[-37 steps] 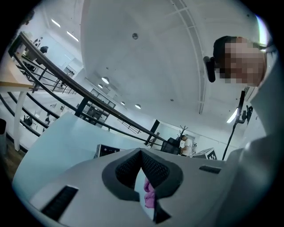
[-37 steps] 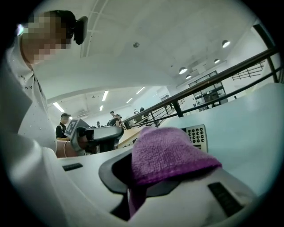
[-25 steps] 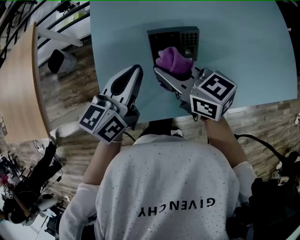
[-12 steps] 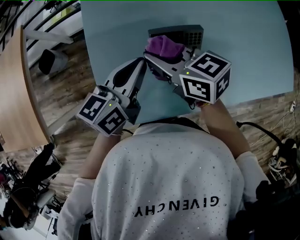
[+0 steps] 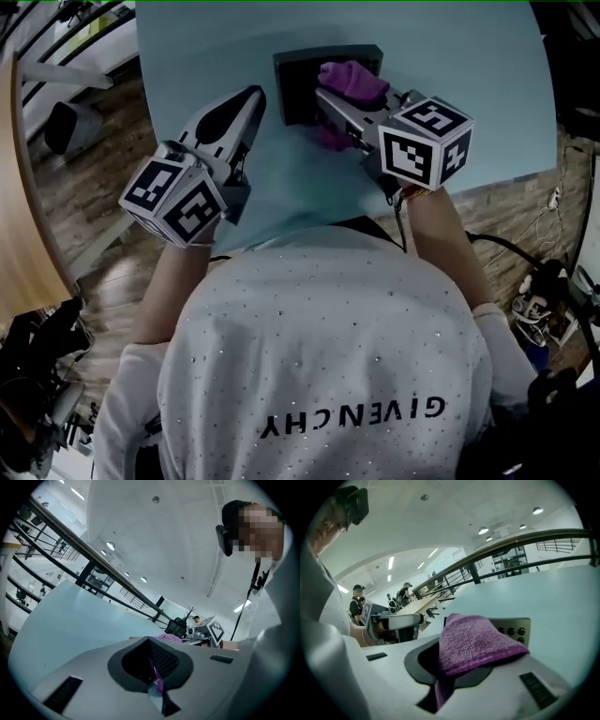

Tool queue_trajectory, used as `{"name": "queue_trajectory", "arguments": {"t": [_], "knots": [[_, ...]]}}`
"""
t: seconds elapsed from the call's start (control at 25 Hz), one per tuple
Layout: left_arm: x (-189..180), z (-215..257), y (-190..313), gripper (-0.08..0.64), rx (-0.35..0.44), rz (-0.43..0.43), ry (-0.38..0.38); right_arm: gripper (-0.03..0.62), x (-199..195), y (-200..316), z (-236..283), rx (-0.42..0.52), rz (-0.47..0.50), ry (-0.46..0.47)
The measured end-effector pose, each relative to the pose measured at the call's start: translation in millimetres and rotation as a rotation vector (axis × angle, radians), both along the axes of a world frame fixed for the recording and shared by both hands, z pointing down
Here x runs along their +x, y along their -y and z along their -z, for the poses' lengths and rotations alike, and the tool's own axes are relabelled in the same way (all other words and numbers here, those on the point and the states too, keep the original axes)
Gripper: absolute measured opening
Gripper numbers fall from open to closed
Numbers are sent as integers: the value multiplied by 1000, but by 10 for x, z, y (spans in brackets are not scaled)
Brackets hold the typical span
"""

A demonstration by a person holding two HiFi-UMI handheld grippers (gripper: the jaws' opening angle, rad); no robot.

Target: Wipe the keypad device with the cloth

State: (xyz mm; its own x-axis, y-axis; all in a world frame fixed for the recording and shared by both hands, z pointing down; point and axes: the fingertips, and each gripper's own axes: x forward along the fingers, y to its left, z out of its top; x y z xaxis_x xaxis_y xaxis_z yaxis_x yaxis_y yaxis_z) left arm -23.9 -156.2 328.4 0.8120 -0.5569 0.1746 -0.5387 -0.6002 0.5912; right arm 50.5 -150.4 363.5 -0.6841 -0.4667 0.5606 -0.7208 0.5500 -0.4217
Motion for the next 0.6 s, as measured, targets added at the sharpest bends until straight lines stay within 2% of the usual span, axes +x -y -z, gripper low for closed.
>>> {"name": "queue_trajectory", "arguments": {"t": [0.2, 0.4, 0.6], "knots": [[-7, -47, -50, 0, 5, -16, 6, 34, 318, 46, -76, 11, -97, -24], [-65, -150, 123, 0, -11, -19, 20, 34, 543, 283, -193, -16, -155, -30], [-221, -111, 122, 0, 5, 0, 0, 34, 626, 310, -137, 2, -202, -42]]}}
